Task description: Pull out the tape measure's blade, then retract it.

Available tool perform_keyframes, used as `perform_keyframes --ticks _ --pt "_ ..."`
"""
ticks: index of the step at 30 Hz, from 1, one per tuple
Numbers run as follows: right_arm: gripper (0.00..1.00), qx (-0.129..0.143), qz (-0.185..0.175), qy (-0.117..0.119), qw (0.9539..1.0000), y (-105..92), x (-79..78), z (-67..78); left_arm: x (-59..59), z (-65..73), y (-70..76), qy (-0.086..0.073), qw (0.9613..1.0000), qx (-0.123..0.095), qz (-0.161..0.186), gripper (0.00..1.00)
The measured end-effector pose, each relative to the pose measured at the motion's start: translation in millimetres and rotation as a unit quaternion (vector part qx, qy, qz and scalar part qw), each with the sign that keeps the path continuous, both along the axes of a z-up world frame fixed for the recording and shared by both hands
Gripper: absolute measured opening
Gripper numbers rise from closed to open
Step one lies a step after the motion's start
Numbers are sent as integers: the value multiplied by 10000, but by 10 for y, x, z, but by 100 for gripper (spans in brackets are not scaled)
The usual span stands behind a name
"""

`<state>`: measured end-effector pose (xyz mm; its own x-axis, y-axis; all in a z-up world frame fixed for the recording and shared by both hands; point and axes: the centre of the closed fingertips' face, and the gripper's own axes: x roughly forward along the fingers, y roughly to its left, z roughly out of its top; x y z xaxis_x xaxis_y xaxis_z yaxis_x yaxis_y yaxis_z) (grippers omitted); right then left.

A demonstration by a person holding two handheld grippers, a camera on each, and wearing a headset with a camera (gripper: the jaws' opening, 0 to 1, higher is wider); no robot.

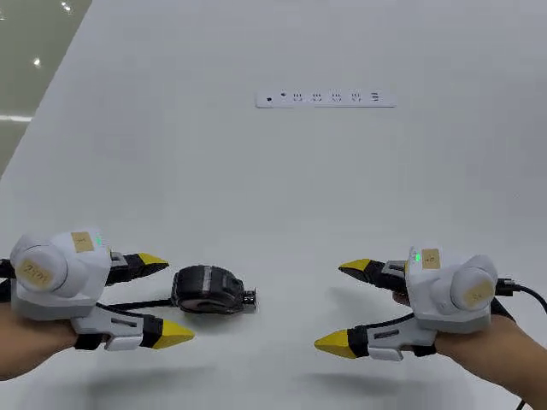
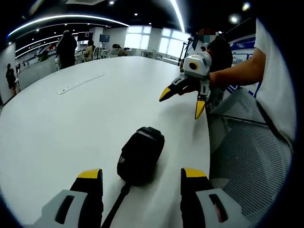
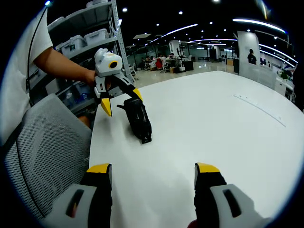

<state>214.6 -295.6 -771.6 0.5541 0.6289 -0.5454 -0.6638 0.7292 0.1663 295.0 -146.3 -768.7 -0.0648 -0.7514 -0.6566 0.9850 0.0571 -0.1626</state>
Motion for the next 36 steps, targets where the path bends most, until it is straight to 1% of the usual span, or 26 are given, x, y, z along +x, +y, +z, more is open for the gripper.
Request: perform_keyframes --ticks 2,6,8,10,12,15,17,20,22,24,26,30,36 --pt "71 -17 17 -1 10000 -1 9 -3 -3 -1 -22 44 10000 -30 -41 61" --pt "70 15 21 -9 10000 3 31 13 4 -29 -44 58 9999 17 -85 55" --pt "71 45 10 -8 10000 2 43 13 2 -28 -60 118 9999 0 -88 53" --pt "71 85 -1 -20 10000 12 49 26 4 -35 -76 104 9999 10 -119 49" --pt "71 116 -10 -31 9999 25 49 40 7 -37 -91 79 9999 -6 -145 48" --pt "71 123 2 -40 9999 38 46 45 2 -37 -109 92 9998 0 -173 46" --pt "71 144 1 -35 9999 48 43 50 7 -60 -105 79 9998 62 -194 44" --pt "71 148 -11 -36 9999 51 48 51 -2 -59 -102 91 9997 62 -222 40" --pt "71 169 -19 -40 9998 62 60 57 9 -70 -103 49 9997 79 -232 39" --pt "71 181 -19 -44 9998 75 68 63 7 -69 -111 58 9997 59 -248 38" --pt "70 185 -11 -48 9998 94 77 68 9 -81 -113 12 9995 79 -291 35" --pt "70 197 11 -59 9998 119 98 75 22 -81 -124 50 9996 89 -277 34" --pt "70 235 54 -57 9997 173 124 63 29 -93 -130 25 9993 135 -353 32"
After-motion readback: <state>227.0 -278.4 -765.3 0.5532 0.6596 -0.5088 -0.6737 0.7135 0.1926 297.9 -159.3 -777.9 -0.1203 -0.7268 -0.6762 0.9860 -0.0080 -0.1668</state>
